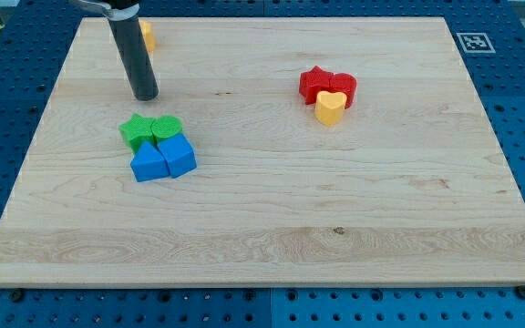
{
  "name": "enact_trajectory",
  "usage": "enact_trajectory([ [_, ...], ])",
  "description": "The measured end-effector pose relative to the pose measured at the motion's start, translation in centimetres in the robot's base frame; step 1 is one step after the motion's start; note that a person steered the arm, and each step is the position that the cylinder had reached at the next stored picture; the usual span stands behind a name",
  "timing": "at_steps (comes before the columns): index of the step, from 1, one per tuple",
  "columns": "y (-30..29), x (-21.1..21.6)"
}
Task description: Point your arm closer to the blue triangle
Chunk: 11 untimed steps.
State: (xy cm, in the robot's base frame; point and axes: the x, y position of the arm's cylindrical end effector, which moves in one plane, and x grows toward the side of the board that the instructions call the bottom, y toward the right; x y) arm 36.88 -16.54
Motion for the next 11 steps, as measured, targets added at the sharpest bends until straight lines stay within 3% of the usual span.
enact_trajectory([
  [4, 10.0, 5.1],
  [7, 15.9, 14.7],
  [9, 13.5, 22.4],
  [10, 8.6, 22.7],
  [11, 5.2, 20.0],
])
